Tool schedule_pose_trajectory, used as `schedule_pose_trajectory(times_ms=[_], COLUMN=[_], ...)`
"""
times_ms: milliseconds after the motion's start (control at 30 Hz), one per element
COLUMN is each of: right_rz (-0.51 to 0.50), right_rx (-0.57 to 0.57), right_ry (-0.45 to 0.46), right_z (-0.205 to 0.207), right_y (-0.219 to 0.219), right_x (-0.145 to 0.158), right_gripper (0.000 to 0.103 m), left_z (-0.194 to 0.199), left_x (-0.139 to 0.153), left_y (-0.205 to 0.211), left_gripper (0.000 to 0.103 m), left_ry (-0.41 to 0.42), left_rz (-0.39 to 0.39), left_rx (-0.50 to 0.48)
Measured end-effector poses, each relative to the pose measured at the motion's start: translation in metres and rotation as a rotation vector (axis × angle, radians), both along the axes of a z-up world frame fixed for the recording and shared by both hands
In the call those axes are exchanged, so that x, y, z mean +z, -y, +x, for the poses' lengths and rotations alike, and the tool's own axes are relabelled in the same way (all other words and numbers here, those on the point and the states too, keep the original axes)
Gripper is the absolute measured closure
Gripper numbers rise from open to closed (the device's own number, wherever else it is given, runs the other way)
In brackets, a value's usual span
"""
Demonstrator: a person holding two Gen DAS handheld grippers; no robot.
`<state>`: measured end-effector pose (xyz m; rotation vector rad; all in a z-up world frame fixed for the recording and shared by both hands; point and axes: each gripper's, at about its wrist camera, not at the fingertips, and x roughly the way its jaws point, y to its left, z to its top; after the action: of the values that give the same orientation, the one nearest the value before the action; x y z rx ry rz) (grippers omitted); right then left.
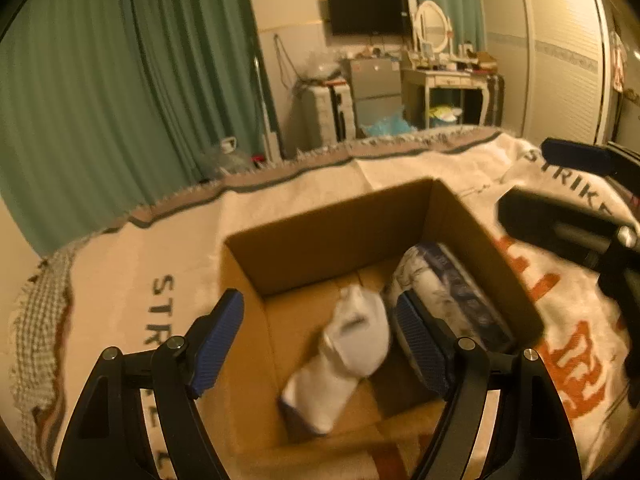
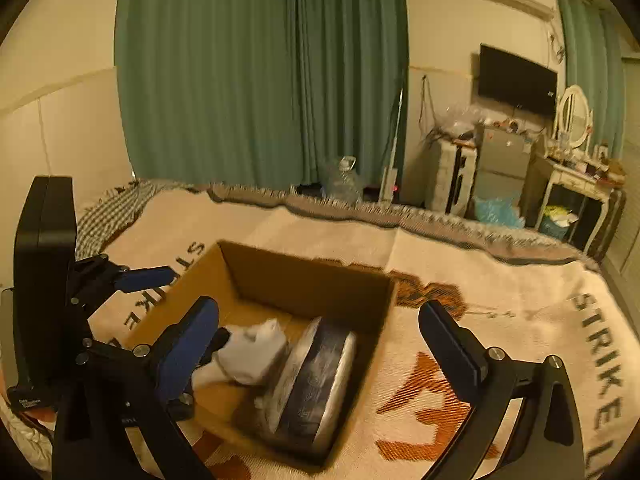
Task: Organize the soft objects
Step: 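Carry both items over the cardboard box and open both tools to drop them, then lift both tools away from the box back toward the pile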
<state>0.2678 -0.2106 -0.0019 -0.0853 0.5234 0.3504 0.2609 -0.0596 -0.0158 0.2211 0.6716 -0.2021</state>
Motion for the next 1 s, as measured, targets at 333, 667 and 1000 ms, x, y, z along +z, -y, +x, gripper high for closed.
schedule_pose_trajectory(times_ms=[333, 667, 1000], right_rz=[-0.067, -0.107, -0.133], right_rx=[-0.051, -0.016, 0.0], right_ry=[0.127, 0.147, 0.147], right_z=[-0.115, -0.218, -0.273], right_y=[-0.002, -0.032, -0.057], right_x=[0.097, 0.113, 0.071], right_gripper=[0.0, 0.0, 0.0], left_z=[-0.106, -0.197, -0.217], left_x=[0.105, 0.12, 0.06], left_y=[-0.033, -0.064, -0.087], left_gripper=[0.007, 0.007, 0.007], left_ry=[0.225, 0.321, 0.229], left_rz=[-0.041, -0.013, -0.045], left_rx=[-0.009, 0.03, 0.114])
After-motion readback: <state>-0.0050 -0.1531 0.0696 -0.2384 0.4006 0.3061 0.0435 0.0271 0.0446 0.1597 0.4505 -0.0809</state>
